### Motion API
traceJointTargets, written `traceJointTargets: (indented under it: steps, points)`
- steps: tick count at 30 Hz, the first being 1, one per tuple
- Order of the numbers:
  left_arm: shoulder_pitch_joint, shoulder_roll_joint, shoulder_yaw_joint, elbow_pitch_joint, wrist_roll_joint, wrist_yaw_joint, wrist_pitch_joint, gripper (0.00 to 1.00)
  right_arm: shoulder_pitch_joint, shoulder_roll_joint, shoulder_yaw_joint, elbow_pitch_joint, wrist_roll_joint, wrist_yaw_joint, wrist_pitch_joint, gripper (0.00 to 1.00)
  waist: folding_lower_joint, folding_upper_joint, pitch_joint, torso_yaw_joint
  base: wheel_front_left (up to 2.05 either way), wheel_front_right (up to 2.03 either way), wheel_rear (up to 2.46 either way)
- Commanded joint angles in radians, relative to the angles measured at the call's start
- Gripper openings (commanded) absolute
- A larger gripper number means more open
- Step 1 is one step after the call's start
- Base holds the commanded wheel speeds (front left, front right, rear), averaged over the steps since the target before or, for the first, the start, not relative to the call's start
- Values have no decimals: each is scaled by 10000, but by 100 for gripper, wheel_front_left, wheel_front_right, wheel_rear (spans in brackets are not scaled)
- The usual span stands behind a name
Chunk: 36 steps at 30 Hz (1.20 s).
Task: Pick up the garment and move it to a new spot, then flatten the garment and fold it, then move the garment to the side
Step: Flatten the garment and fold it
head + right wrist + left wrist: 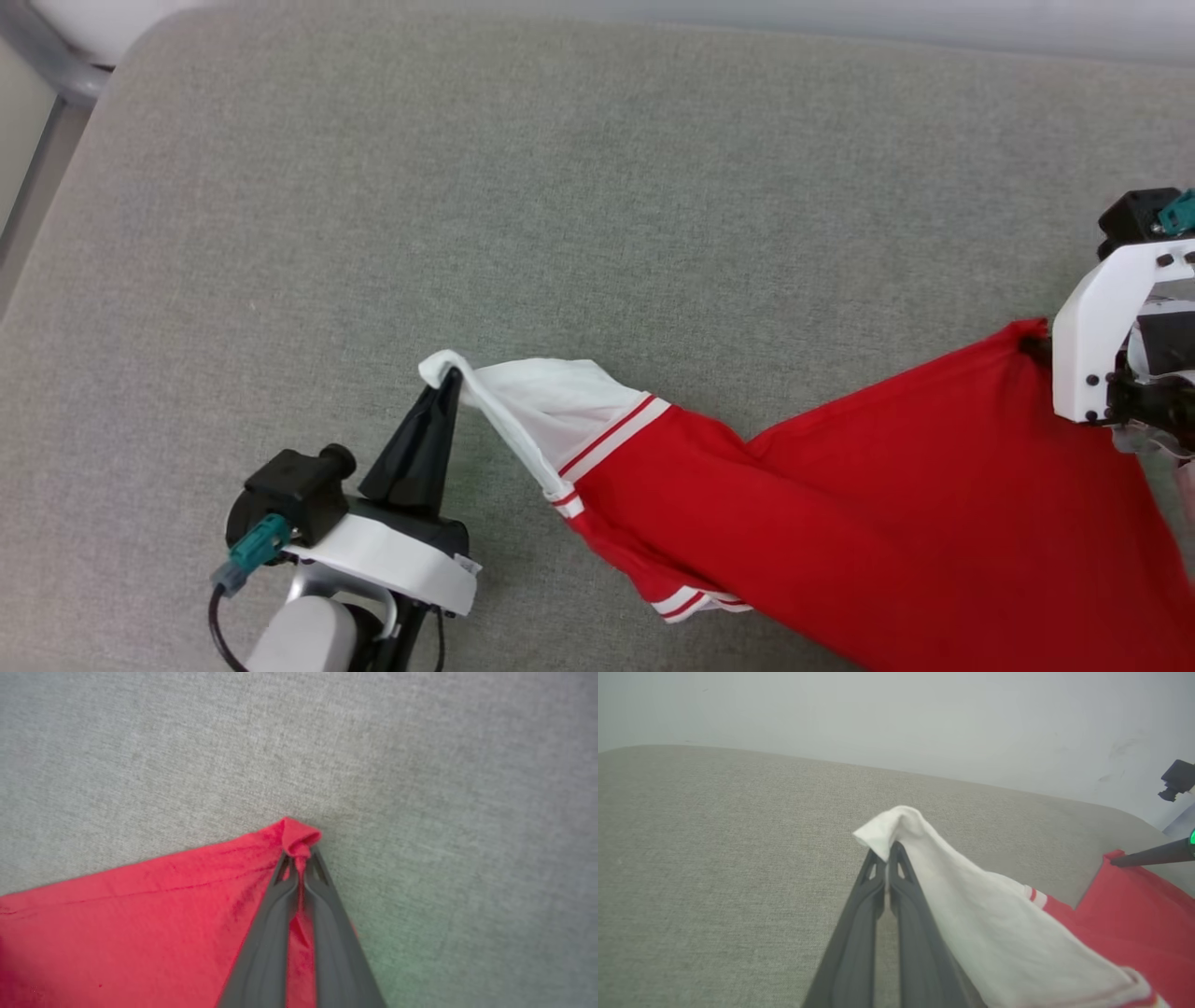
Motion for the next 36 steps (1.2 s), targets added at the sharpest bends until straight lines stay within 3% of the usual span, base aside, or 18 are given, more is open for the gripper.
traceJointTargets:
  steps: [1, 7, 17, 36]
  points:
    - [-82, 65, 108, 24, -19, -19, -47, 0, -57, 80, -38, 19, -20, -4, -175, 0, -1, 0, -219, -127, 0, 0, 0]
    - [-836, 424, 522, 532, -189, -9, -46, 0, -299, 231, -494, -104, -223, -4, -1184, 0, -1, 0, -1013, -604, 0, 0, 0]
    - [-3481, 1365, 462, 1997, -675, -9, 524, 0, -894, 793, -788, 68, -801, -5, -2671, 0, -1, 0, -2012, -1615, 0, 0, 0]
    - [-9952, 2588, 118, 5718, -1812, 0, 1033, 0, -4605, 1121, -2183, 374, -2497, -11, -4715, 0, -1, 0, -588, -2045, 0, 0, 0]
